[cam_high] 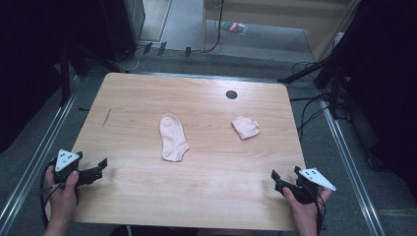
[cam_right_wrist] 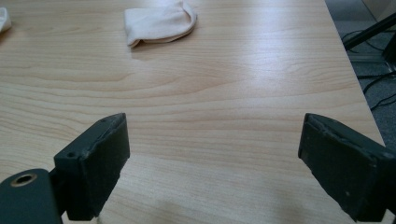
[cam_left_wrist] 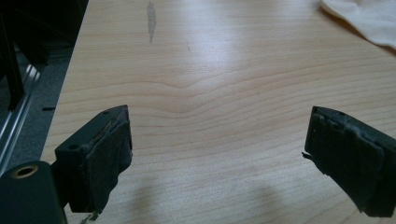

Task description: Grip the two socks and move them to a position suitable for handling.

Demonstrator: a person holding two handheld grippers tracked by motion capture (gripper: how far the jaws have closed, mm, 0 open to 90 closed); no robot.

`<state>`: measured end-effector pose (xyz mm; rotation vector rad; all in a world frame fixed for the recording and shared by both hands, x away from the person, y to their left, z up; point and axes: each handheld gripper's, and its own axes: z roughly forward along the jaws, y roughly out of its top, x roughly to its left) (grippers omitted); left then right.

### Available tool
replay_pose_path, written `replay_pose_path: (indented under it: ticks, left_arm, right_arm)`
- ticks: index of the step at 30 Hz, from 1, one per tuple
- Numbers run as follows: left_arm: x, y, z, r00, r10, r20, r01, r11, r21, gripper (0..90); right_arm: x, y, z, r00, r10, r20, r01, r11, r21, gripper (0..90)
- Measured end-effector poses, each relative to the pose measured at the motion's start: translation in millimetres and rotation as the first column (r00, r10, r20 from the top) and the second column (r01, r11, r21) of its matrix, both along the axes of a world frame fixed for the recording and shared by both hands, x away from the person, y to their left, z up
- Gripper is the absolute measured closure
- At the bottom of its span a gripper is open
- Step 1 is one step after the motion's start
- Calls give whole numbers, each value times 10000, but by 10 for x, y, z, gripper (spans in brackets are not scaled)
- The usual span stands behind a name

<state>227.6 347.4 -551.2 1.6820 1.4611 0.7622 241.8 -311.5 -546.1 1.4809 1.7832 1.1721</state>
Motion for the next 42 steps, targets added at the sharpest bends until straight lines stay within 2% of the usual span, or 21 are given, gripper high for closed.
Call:
replay_pose_path:
  ticks: [4, 8, 11, 12, 13, 14, 17, 22, 23, 24, 27, 31, 32, 33, 34, 35, 36, 37, 38, 42]
  left_arm:
    - [1, 0, 0, 10000, 10, -18, -10, 10000, 3, 81]
    - [2, 4, 0, 10000, 31, -22, -31, 10000, -34, 81]
    - [1, 7, 2, 10000, 15, -32, -15, 10000, -60, 81]
    - [1, 6, 1, 10000, 19, -27, -19, 10000, -59, 81]
    - [2, 1, -2, 10000, 45, 45, -45, 10000, -43, 81]
    - [2, 1, -2, 10000, 45, 45, -45, 10000, -43, 81]
    - [-1, 6, -1, 10000, 42, 43, -42, 10000, -73, 81]
    - [-1, 8, 0, 10000, 36, 33, -36, 10000, -69, 81]
    - [0, 6, 0, 10000, 25, 24, -25, 10000, -68, 81]
    - [0, 6, 0, 10000, 25, 24, -25, 10000, -68, 81]
    - [1, 4, -1, 10000, 27, 42, -27, 10000, -84, 81]
    - [1, 5, -1, 10000, 36, 37, -35, 10000, -90, 81]
    - [1, 5, -1, 10000, 36, 37, -35, 10000, -90, 81]
    - [0, 6, -1, 10000, 26, 40, -26, 10000, -92, 81]
    - [0, 6, -1, 10000, 26, 40, -26, 10000, -92, 81]
    - [0, 6, -1, 10000, 26, 41, -26, 10000, -94, 81]
    - [0, 6, -1, 10000, 26, 41, -26, 10000, -94, 81]
    - [0, 6, -1, 10000, 27, 45, -27, 10000, -95, 81]
    - [-1, 8, 0, 10000, 16, 35, -16, 10000, -89, 81]
    - [2, 8, 0, 10000, 3, 35, -3, 9999, -121, 81]
  right_arm:
    - [-14, 19, 24, 10000, 0, 91, 1, 10000, -66, 106]
    - [-34, 93, 112, 9994, 88, 338, -94, 9998, 157, 110]
    - [-46, 237, 235, 9969, 510, 599, -528, 9982, 290, 111]
    - [-46, 237, 235, 9969, 510, 599, -528, 9982, 290, 111]
    - [-39, 341, 301, 9943, 780, 729, -804, 9963, 308, 111]
    - [-39, 341, 301, 9943, 780, 729, -804, 9963, 308, 111]
    - [-17, 532, 386, 9902, 1205, 711, -1237, 9914, 419, 128]
    - [19, 712, 428, 9899, 1327, 497, -1348, 9899, 427, 140]
    - [38, 828, 450, 9893, 1389, 436, -1409, 9889, 470, 155]
    - [38, 828, 450, 9893, 1389, 436, -1409, 9889, 470, 155]
    - [70, 1035, 476, 9867, 1605, 278, -1619, 9850, 603, 177]
    - [141, 1436, 492, 9797, 2005, 72, -2005, 9770, 732, 218]
    - [141, 1436, 492, 9797, 2005, 72, -2005, 9770, 732, 218]
    - [187, 1617, 482, 9771, 2125, -98, -2111, 9745, 761, 228]
    - [187, 1617, 482, 9771, 2125, -98, -2111, 9745, 761, 228]
    - [220, 1752, 471, 9744, 2244, -162, -2223, 9715, 825, 249]
    - [220, 1752, 471, 9744, 2244, -162, -2223, 9715, 825, 249]
    - [240, 1829, 462, 9740, 2253, -235, -2228, 9716, 800, 253]
    - [283, 1974, 435, 9718, 2345, -263, -2323, 9703, 674, 262]
    - [353, 2164, 386, 9700, 2376, -517, -2341, 9700, 662, 270]
